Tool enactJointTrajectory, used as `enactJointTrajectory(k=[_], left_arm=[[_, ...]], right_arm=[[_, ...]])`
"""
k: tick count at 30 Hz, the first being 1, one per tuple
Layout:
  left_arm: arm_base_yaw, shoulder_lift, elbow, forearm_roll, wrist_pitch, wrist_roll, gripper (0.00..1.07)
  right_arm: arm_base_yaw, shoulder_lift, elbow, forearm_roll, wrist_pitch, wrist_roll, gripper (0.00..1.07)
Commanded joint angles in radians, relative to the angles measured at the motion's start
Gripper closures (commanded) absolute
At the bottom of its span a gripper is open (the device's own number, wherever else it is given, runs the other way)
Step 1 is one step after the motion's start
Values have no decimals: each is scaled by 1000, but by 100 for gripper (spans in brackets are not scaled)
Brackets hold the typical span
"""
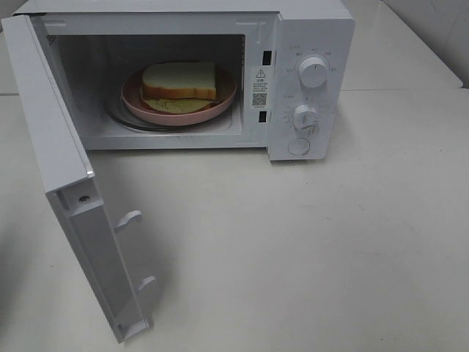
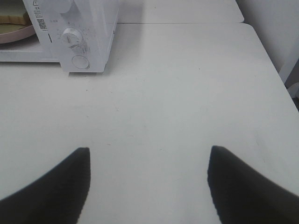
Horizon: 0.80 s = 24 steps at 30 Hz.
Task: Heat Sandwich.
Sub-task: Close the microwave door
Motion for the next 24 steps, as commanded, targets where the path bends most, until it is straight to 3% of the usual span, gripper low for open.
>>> enactJointTrajectory(k=[1,12,15,17,24], left_arm=[[2,104,32,9,-160,-5,107],[2,400,35,50,-525,-7,107],[2,508,35,133,-724,-17,107],[2,529,35,153,-757,-21,107],[2,689,35,337,-983,-120,107]], right_arm=[[-5,-26,7,-2,-5,3,39],[-5,-26,7,-2,-5,3,41],[-5,-26,7,-2,-5,3,41],[-5,-26,7,-2,-5,3,41],[-5,-26,7,-2,-5,3,41]])
